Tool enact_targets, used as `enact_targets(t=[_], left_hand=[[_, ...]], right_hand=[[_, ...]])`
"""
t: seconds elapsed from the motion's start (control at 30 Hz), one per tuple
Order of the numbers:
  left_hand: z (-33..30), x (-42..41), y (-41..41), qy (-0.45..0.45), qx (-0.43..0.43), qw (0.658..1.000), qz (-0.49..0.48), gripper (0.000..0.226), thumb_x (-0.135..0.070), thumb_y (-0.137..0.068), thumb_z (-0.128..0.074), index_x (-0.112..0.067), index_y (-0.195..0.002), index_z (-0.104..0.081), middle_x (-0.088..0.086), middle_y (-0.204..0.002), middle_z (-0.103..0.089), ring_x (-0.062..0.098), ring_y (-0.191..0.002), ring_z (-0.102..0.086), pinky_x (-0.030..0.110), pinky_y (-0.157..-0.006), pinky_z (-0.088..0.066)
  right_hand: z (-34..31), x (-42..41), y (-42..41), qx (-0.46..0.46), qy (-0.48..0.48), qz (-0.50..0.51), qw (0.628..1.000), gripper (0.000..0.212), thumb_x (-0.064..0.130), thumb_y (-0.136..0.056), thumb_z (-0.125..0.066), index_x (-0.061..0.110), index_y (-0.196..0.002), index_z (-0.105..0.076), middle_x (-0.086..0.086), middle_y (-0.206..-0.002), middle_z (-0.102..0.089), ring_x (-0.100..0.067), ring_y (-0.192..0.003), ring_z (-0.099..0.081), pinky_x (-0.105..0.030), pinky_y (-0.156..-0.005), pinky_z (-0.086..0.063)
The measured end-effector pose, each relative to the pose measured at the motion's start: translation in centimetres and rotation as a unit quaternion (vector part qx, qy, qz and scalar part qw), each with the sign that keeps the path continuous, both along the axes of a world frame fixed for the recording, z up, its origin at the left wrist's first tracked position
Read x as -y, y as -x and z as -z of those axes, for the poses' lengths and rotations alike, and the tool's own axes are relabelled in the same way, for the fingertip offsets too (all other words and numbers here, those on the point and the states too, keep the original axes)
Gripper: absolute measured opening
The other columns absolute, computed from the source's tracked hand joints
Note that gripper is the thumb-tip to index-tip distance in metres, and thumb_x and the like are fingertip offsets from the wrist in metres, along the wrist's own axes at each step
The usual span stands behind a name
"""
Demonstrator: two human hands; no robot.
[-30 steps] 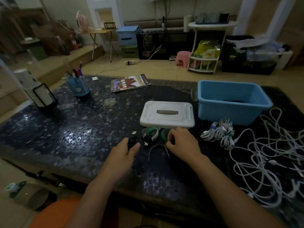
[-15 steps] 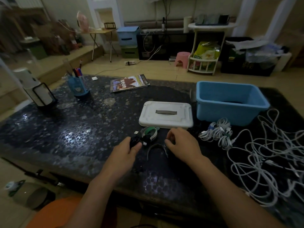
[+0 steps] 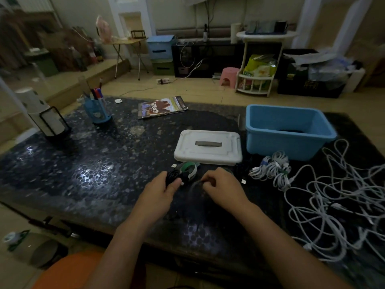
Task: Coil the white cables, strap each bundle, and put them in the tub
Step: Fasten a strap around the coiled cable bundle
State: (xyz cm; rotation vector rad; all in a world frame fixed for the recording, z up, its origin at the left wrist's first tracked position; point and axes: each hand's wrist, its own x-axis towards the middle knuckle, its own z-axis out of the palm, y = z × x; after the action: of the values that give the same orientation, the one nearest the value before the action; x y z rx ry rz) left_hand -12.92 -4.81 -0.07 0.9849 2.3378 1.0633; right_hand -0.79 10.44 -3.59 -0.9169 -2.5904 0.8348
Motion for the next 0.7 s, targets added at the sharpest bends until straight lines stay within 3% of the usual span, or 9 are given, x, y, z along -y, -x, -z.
enact_targets(t=[0.13, 0.23, 0.3, 0.37, 0.47, 0.6, 0.7], left_hand=[[-1.0, -1.8, -1.4, -0.024, 0.003, 1.000, 0.013, 0.020, -0.037, -0.101, -0.050, -0.024, -0.086, -0.054, -0.005, -0.080, -0.058, 0.009, -0.074, -0.054, 0.029, -0.058, -0.034], [-1.9, -3.4, -3.2, -0.049, 0.004, 0.998, 0.036, 0.017, -0.035, -0.101, -0.052, -0.031, -0.085, -0.055, -0.009, -0.083, -0.059, 0.006, -0.077, -0.055, 0.027, -0.059, -0.034], [-2.4, -4.4, -4.8, -0.071, 0.017, 0.996, 0.052, 0.021, -0.033, -0.101, -0.053, -0.030, -0.080, -0.053, -0.012, -0.074, -0.055, 0.005, -0.068, -0.051, 0.027, -0.057, -0.034], [-3.0, -5.4, -6.4, -0.093, 0.046, 0.992, 0.071, 0.024, -0.031, -0.101, -0.053, -0.027, -0.077, -0.051, -0.011, -0.065, -0.049, 0.006, -0.057, -0.045, 0.029, -0.053, -0.032], [-4.0, -6.8, -8.9, -0.114, 0.149, 0.979, 0.076, 0.021, -0.032, -0.102, -0.051, -0.017, -0.087, -0.053, -0.008, -0.056, -0.044, 0.008, -0.045, -0.038, 0.027, -0.045, -0.030], [-5.0, -8.4, -12.3, -0.125, 0.296, 0.942, 0.093, 0.021, -0.034, -0.104, -0.047, -0.015, -0.095, -0.048, -0.006, -0.053, -0.035, 0.010, -0.043, -0.029, 0.023, -0.041, -0.023], [-5.0, -9.5, -14.2, -0.123, 0.314, 0.934, 0.120, 0.024, -0.035, -0.104, -0.046, -0.012, -0.097, -0.048, -0.005, -0.053, -0.032, 0.010, -0.042, -0.027, 0.021, -0.040, -0.022]], right_hand=[[-2.7, -0.3, -2.7, -0.097, 0.134, 0.047, 0.985, 0.020, 0.015, -0.093, -0.059, 0.027, -0.079, -0.066, 0.007, -0.075, -0.065, -0.012, -0.071, -0.063, -0.028, -0.063, -0.049], [-4.8, -0.7, -5.3, -0.157, 0.197, 0.059, 0.966, 0.034, 0.005, -0.095, -0.049, 0.024, -0.081, -0.074, 0.011, -0.065, -0.066, -0.010, -0.057, -0.057, -0.026, -0.054, -0.045], [-5.8, -0.8, -7.2, -0.198, 0.298, 0.061, 0.932, 0.039, 0.001, -0.097, -0.044, 0.019, -0.089, -0.077, 0.009, -0.055, -0.058, -0.011, -0.050, -0.045, -0.022, -0.048, -0.037], [-6.5, -1.0, -9.2, -0.233, 0.383, 0.052, 0.893, 0.037, 0.004, -0.101, -0.043, 0.016, -0.097, -0.078, -0.002, -0.060, -0.051, -0.010, -0.052, -0.042, -0.020, -0.048, -0.034], [-7.2, -1.4, -12.3, -0.270, 0.456, 0.028, 0.848, 0.030, 0.015, -0.103, -0.048, 0.014, -0.107, -0.078, -0.002, -0.075, -0.064, -0.011, -0.063, -0.051, -0.022, -0.062, -0.041], [-7.9, -2.8, -15.9, -0.271, 0.465, 0.040, 0.842, 0.023, 0.017, -0.098, -0.058, 0.017, -0.114, -0.076, 0.000, -0.094, -0.072, -0.007, -0.072, -0.057, -0.023, -0.073, -0.048], [-8.1, -3.8, -17.8, -0.288, 0.481, 0.042, 0.827, 0.029, 0.008, -0.094, -0.063, 0.017, -0.120, -0.072, -0.003, -0.097, -0.072, -0.010, -0.080, -0.065, -0.021, -0.076, -0.055]])
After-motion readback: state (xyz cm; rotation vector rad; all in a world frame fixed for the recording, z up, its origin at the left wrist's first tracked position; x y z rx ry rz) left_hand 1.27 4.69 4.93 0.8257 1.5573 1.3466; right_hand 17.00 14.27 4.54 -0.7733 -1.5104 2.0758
